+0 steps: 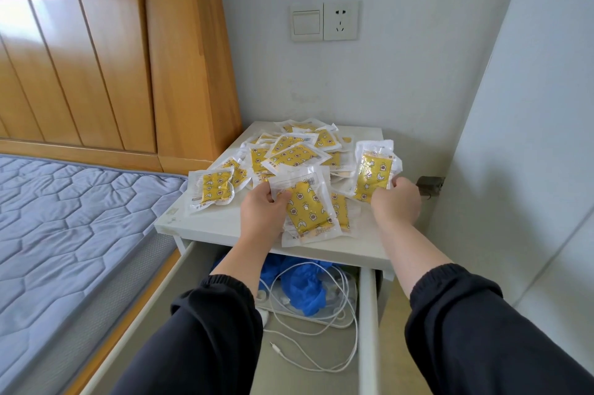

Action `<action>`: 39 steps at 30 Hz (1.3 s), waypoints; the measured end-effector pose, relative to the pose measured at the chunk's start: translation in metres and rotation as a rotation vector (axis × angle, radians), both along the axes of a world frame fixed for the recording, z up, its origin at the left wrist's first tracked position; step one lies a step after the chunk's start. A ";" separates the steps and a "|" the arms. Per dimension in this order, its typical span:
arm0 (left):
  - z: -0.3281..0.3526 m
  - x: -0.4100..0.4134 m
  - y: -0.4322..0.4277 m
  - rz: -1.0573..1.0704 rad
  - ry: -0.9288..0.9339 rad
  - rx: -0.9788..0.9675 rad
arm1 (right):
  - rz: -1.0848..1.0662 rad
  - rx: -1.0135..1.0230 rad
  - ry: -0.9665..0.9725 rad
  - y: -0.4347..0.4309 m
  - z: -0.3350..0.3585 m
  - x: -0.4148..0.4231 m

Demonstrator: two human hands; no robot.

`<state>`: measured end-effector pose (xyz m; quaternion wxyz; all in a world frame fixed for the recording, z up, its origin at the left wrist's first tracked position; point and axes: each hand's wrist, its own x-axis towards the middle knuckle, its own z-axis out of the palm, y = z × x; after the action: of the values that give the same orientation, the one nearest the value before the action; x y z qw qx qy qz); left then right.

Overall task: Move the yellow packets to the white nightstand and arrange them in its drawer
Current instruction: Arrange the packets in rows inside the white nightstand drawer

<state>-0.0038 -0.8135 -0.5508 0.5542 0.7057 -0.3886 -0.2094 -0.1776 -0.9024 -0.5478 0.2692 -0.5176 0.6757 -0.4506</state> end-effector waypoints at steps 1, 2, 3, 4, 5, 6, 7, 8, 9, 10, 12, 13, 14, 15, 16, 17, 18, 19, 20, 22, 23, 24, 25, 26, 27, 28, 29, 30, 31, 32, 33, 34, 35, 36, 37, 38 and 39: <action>0.000 0.000 0.000 0.001 0.004 0.001 | -0.009 -0.029 0.006 0.001 0.001 0.001; 0.000 0.000 0.000 0.000 0.006 0.000 | -0.017 -0.057 0.010 0.002 0.001 0.002; 0.001 0.000 0.000 0.000 0.005 0.004 | -0.017 -0.076 0.006 0.002 0.001 0.003; 0.001 0.000 0.001 -0.001 0.006 0.005 | -0.011 -0.082 -0.005 0.004 0.002 0.004; 0.001 -0.001 0.001 0.001 0.004 0.006 | -0.005 -0.083 -0.019 0.005 0.003 0.004; 0.001 -0.001 0.001 0.004 0.003 0.005 | -0.004 -0.085 -0.032 0.006 0.004 0.004; 0.001 -0.001 0.001 0.007 0.001 0.006 | -0.010 -0.098 -0.044 0.008 0.004 0.003; 0.001 -0.001 0.001 0.011 0.002 0.004 | -0.018 -0.114 -0.059 0.009 0.005 0.003; 0.003 -0.002 0.001 0.014 0.009 0.002 | -0.028 -0.130 -0.078 0.012 0.007 0.002; 0.004 -0.002 0.002 0.013 0.026 -0.003 | -0.041 -0.139 -0.104 0.014 0.008 0.002; 0.007 -0.003 0.005 0.009 0.074 -0.010 | -0.058 -0.140 -0.165 0.018 0.011 0.000; 0.009 -0.004 0.007 0.006 0.099 -0.017 | -0.059 -0.140 -0.196 0.021 0.012 0.000; 0.009 -0.003 0.010 0.002 0.129 -0.023 | -0.059 -0.142 -0.233 0.026 0.013 -0.001; 0.011 -0.004 0.015 -0.004 0.161 -0.028 | -0.058 -0.145 -0.274 0.033 0.014 -0.002; 0.011 -0.003 0.019 -0.007 0.201 -0.031 | -0.055 -0.149 -0.309 0.040 0.015 -0.002; 0.011 -0.003 0.025 -0.008 0.246 -0.028 | -0.052 -0.154 -0.331 0.048 0.015 -0.003; 0.009 -0.001 0.032 -0.002 0.297 -0.030 | -0.044 -0.166 -0.341 0.058 0.015 -0.004; 0.008 0.000 0.041 0.001 0.364 -0.039 | -0.031 -0.182 -0.347 0.069 0.016 -0.005; 0.005 0.002 0.052 0.003 0.432 -0.054 | -0.012 -0.201 -0.360 0.080 0.017 -0.005; 0.000 0.009 0.074 0.007 0.509 -0.051 | 0.039 -0.231 -0.400 0.106 0.019 -0.003; -0.001 0.012 0.086 0.016 0.520 -0.032 | 0.074 -0.239 -0.416 0.119 0.020 -0.001; -0.003 0.016 0.099 0.031 0.528 -0.016 | 0.117 -0.250 -0.426 0.133 0.019 0.001; -0.005 0.021 0.111 0.051 0.528 -0.002 | 0.164 -0.260 -0.425 0.147 0.018 0.005; -0.008 0.027 0.123 0.069 0.520 0.012 | 0.213 -0.260 -0.412 0.159 0.014 0.008; -0.011 0.034 0.137 0.082 0.488 0.039 | 0.263 -0.247 -0.379 0.172 0.009 0.013; -0.017 0.041 0.149 0.089 0.441 0.075 | 0.311 -0.225 -0.329 0.183 0.002 0.017; -0.024 0.048 0.161 0.093 0.379 0.125 | 0.352 -0.204 -0.280 0.195 -0.007 0.022; -0.033 0.054 0.173 0.101 0.308 0.201 | 0.385 -0.180 -0.243 0.205 -0.018 0.026; -0.042 0.059 0.183 0.105 0.221 0.305 | 0.411 -0.148 -0.227 0.214 -0.028 0.030; -0.051 0.063 0.191 0.097 0.122 0.422 | 0.427 -0.103 -0.221 0.221 -0.038 0.034; -0.059 0.066 0.196 0.065 0.018 0.531 | 0.443 -0.047 -0.206 0.225 -0.047 0.038; -0.066 0.067 0.199 0.012 -0.075 0.620 | 0.455 0.036 -0.187 0.227 -0.054 0.041; -0.071 0.067 0.200 -0.047 -0.141 0.689 | 0.461 0.148 -0.172 0.226 -0.061 0.043; -0.076 0.067 0.199 -0.097 -0.180 0.753 | 0.461 0.280 -0.169 0.224 -0.068 0.046; -0.080 0.067 0.198 -0.138 -0.202 0.815 | 0.454 0.409 -0.171 0.222 -0.076 0.047; -0.085 0.068 0.196 -0.174 -0.222 0.874 | 0.438 0.539 -0.173 0.220 -0.085 0.047; -0.088 0.068 0.195 -0.203 -0.246 0.929 | 0.414 0.651 -0.177 0.220 -0.092 0.047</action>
<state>0.0642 -0.6183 -0.6389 0.1074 0.8563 -0.3837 -0.3287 -0.1301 -0.6826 -0.6402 0.5617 -0.4898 0.6386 -0.1921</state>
